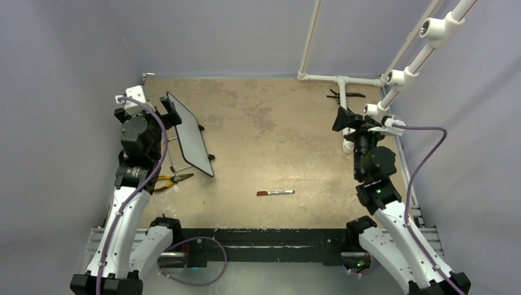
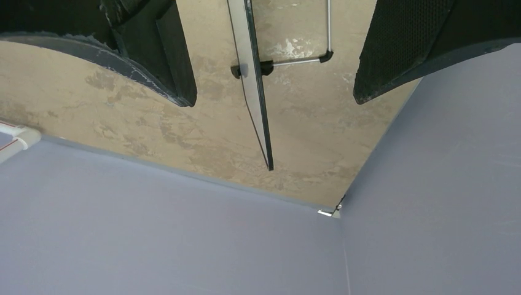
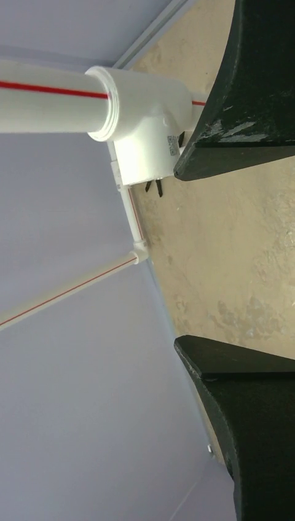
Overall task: Write a sentence on the whiteboard
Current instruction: Move the whiteboard to the center of the board.
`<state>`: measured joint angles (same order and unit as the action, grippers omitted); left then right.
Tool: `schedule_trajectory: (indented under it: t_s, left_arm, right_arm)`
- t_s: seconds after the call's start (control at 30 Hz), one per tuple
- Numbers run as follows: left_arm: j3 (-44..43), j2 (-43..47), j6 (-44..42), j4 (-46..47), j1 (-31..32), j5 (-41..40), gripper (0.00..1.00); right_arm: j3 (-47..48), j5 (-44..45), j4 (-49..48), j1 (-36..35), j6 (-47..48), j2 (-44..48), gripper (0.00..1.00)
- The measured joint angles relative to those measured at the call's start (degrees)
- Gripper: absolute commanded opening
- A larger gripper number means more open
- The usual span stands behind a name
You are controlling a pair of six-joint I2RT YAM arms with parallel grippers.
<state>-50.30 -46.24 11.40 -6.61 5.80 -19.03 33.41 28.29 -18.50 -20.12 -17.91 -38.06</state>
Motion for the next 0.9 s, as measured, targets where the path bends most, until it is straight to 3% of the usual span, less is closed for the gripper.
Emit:
schedule_trajectory:
  t_s: [0.27, 0.43, 0.73, 0.9]
  left_arm:
    - [-2.86, -1.11, 0.42, -1.31, 0.02, -0.26, 0.99]
    - [-4.07, -2.84, 1.07, -2.58, 0.02, 1.4, 0.99]
    - [-12.11, -11.67, 3.21, -5.07, -0.02, 7.06, 0.99]
    - [-12.11, -13.09, 3.58, -4.76, -0.22, 9.75, 0.99]
  right_arm:
    - [0.17, -11.06, -1.05, 0.0, 4.48, -1.27, 0.86]
    - [1.4, -18.49, -1.64, -1.42, 7.41, -5.64, 0.84]
    - [1.4, -22.8, -4.15, -15.32, 11.04, -12.57, 0.81]
    - [3.26, -31.15, -8.59, -18.64, 11.82, -24.02, 0.78]
